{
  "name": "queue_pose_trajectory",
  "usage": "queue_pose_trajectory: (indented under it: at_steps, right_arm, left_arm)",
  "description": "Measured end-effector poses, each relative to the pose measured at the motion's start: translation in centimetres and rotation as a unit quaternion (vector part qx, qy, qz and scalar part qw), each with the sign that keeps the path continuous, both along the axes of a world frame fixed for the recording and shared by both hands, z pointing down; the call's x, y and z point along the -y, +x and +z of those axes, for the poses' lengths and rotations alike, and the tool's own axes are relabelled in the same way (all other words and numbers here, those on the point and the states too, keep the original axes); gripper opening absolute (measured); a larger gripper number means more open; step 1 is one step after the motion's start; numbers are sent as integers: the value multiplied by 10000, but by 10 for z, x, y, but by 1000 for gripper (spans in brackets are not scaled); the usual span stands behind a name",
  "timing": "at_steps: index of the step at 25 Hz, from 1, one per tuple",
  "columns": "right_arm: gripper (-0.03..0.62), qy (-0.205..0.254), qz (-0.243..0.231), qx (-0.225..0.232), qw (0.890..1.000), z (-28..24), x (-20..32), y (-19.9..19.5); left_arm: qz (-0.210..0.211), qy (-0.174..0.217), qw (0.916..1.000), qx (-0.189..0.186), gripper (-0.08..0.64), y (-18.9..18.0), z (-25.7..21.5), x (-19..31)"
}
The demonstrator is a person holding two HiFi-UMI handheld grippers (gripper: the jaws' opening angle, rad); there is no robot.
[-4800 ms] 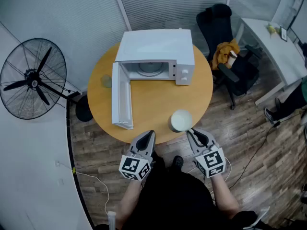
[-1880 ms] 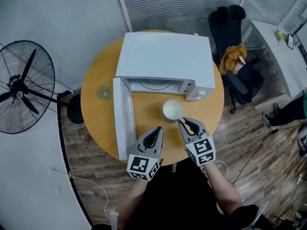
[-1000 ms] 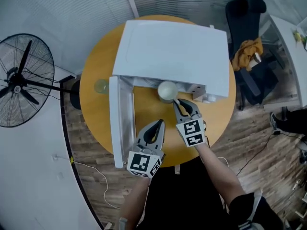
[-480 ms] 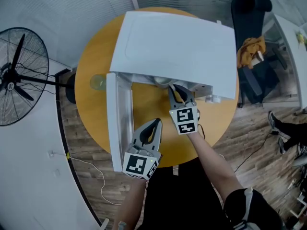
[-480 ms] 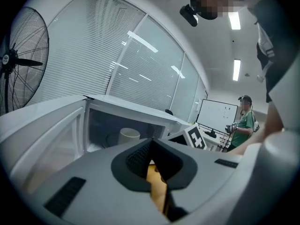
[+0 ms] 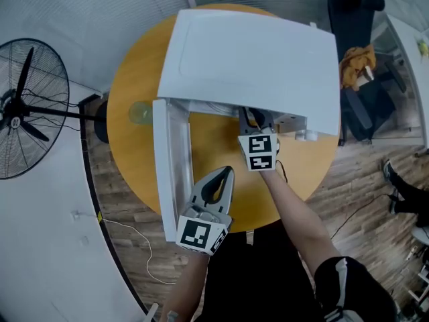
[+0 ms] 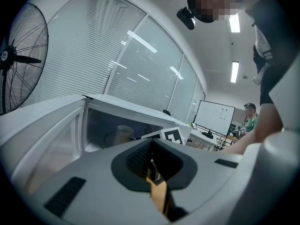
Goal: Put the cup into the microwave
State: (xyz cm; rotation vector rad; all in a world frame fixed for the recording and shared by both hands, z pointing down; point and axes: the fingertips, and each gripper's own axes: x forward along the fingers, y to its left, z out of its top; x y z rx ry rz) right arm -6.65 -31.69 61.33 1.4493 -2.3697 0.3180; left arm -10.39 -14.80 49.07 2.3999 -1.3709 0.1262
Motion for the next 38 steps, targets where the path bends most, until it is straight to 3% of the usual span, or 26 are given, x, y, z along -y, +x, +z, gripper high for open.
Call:
queue_pose_trajectory:
  at_steps: [20,38]
  right_arm:
    - [63,339,610,10,9976,7,38,3]
    - [132,343,524,28,9980,-2,27,8]
  left_arm:
    - [-28,-54,10000,17,-5,-7,0,-1]
    - [51,-123,9999,59,-5,-2,-2,-7]
